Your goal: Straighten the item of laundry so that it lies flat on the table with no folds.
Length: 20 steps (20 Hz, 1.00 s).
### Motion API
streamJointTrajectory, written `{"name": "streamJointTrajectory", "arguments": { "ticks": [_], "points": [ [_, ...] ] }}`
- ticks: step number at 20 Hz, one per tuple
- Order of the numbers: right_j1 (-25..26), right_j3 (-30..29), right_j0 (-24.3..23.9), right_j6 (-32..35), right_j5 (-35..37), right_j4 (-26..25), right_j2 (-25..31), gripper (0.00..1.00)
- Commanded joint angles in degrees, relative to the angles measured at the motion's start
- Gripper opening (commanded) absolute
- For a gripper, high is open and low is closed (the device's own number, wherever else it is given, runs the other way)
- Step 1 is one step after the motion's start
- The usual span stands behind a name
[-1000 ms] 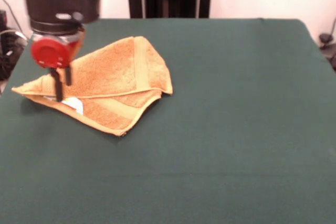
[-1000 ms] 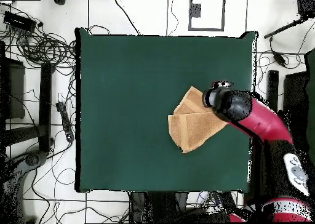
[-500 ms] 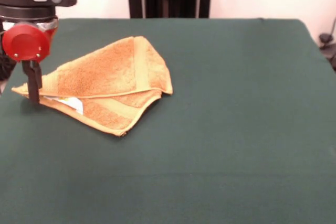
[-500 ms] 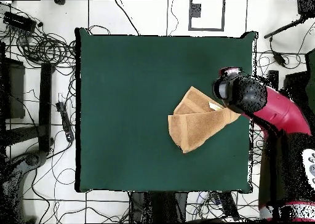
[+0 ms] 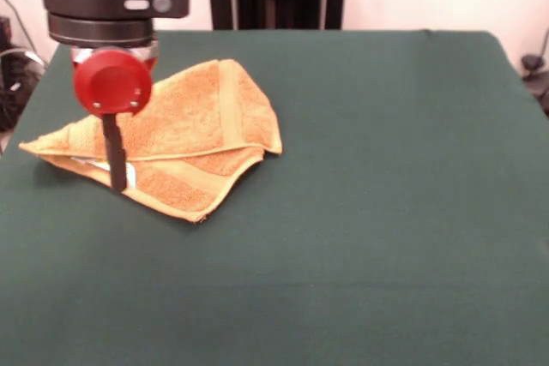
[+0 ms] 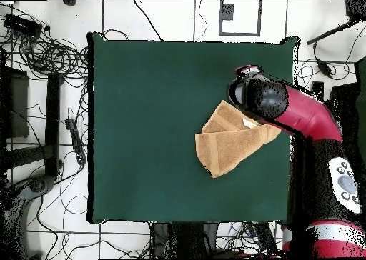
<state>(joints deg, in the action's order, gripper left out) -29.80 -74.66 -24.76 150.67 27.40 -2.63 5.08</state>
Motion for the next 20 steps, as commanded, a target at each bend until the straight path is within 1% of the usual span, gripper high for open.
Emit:
{"name": "streamJointTrajectory", "arguments": {
  "ticks": [1,4,10,14,17,20],
  "points": [
    [2.9,0.1,4.3,0.0,2.0,1.2,6.2,1.00],
    [3.9,0.1,3.1,-1.5,1.1,1.3,7.6,1.00],
    [7.8,1.7,2.0,-1.6,-2.9,-0.7,6.9,1.00],
    [10.7,3.7,3.1,1.4,-5.4,-0.1,6.2,1.00],
    [13.2,5.4,5.1,5.3,-9.0,1.1,4.8,1.00],
    [14.5,6.7,7.9,10.1,-9.9,3.2,1.6,1.00]
  ]
}}
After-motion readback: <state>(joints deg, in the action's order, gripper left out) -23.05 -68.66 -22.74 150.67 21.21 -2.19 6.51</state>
